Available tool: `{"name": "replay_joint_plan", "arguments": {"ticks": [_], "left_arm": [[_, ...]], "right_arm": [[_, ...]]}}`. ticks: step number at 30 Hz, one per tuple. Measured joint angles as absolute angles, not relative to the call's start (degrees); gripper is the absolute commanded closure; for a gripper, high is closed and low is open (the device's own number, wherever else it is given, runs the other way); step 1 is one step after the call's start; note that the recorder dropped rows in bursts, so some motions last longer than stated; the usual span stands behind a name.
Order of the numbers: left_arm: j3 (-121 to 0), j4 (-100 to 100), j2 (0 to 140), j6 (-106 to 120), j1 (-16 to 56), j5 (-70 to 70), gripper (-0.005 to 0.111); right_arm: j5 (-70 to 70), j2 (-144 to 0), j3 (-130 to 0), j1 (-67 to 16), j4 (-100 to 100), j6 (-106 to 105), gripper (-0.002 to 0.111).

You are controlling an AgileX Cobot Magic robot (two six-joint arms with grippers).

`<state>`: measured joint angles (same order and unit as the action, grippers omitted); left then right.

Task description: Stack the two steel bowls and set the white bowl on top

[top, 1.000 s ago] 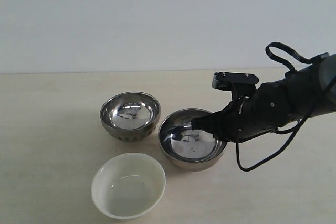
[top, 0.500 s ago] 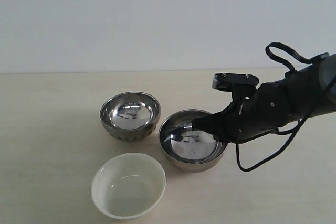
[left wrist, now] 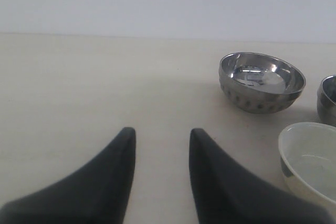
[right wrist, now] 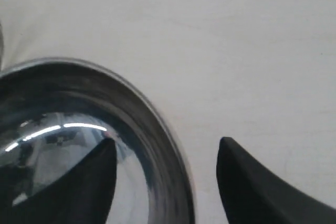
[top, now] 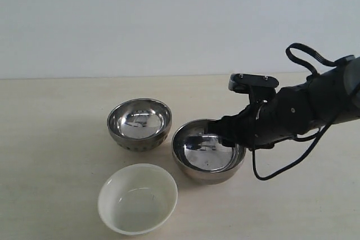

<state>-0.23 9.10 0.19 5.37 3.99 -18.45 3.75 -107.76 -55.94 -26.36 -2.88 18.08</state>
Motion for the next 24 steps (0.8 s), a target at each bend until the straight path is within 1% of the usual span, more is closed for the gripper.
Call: {"name": "replay_joint_plan", "arguments": {"ticks": [5, 9, 13, 19, 24], "left_arm": [[-0.2, 9.1, 0.2, 5.4, 4.0, -18.4, 0.074], [-0.2, 9.1, 0.2, 5.4, 4.0, -18.4, 0.074], [-0.2, 9.1, 0.2, 5.4, 4.0, -18.4, 0.074], [-0.2, 9.1, 0.2, 5.4, 4.0, -18.4, 0.074], [-0.2, 9.1, 0.2, 5.4, 4.0, -18.4, 0.074]], "right_arm": [[3.8, -103.6, -58.9, -26.4, -2.9, 17.7, 0.057], [7.3, -100.0, -64.1, -26.8, -2.9, 16.7, 0.057], [11.6, -100.0, -69.7, -29.3, -2.9, 15.5, 0.057], [19.6, -108.3, -80.1, -33.8, -2.9, 15.1, 0.057], [23.0, -116.4, -86.8, -35.6, -2.9, 15.1, 0.057]]}}
